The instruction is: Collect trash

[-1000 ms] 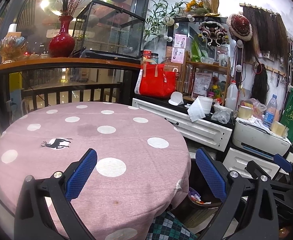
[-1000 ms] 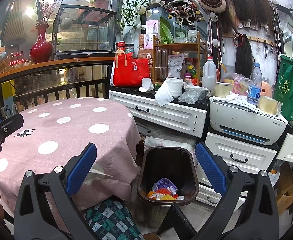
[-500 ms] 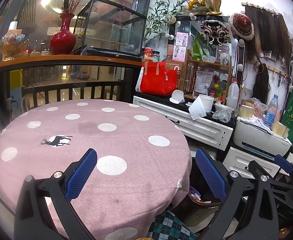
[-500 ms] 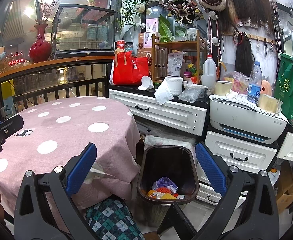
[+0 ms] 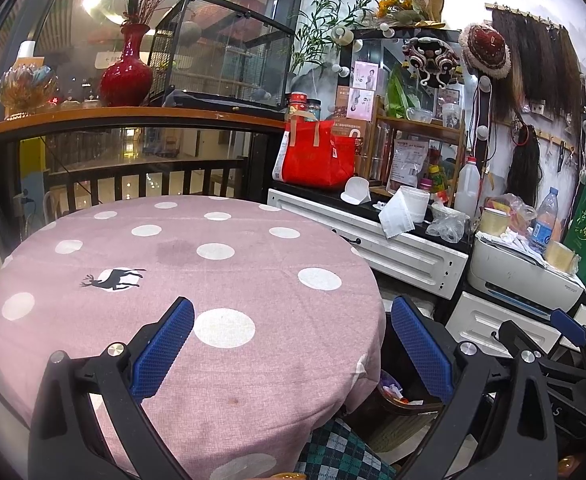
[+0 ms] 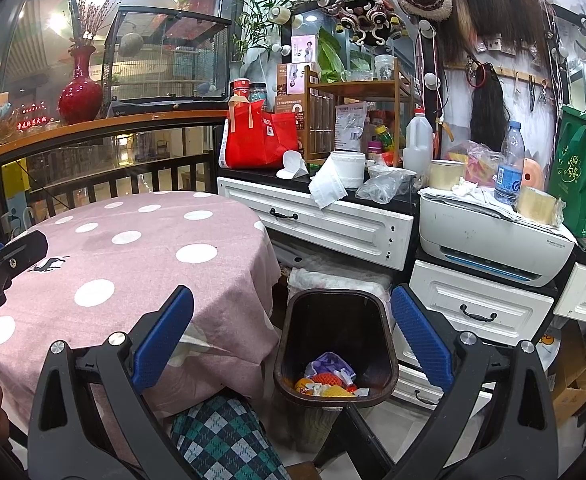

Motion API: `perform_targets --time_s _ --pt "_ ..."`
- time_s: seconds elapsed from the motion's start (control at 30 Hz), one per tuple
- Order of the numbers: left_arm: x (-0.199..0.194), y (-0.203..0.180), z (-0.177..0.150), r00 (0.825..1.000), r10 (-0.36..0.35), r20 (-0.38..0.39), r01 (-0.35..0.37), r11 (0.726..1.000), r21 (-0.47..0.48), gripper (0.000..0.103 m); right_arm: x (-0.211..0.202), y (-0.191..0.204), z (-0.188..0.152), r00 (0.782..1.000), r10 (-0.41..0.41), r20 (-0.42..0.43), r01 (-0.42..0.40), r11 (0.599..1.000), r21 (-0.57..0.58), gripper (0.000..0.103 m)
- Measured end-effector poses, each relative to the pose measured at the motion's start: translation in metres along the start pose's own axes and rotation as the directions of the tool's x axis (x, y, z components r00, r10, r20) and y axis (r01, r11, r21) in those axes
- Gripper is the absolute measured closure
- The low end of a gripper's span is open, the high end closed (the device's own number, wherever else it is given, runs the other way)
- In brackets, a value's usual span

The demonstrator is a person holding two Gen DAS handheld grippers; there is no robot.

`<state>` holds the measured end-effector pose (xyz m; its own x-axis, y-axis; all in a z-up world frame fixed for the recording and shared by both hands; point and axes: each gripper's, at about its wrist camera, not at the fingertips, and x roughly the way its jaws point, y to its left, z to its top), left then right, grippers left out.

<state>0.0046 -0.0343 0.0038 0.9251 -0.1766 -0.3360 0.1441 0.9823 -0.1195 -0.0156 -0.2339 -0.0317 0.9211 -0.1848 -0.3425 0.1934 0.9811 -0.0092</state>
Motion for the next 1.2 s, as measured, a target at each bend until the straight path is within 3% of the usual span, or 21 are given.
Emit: perform_targets --time_s 1.2 --pt "0.0035 0.0003 -0.0003 1.0 0.01 -0.008 -0.01 1.0 0.01 0.006 -0.0012 0.0001 0.0003 1.0 0.0 -0.007 0.0 1.0 0.001 0.006"
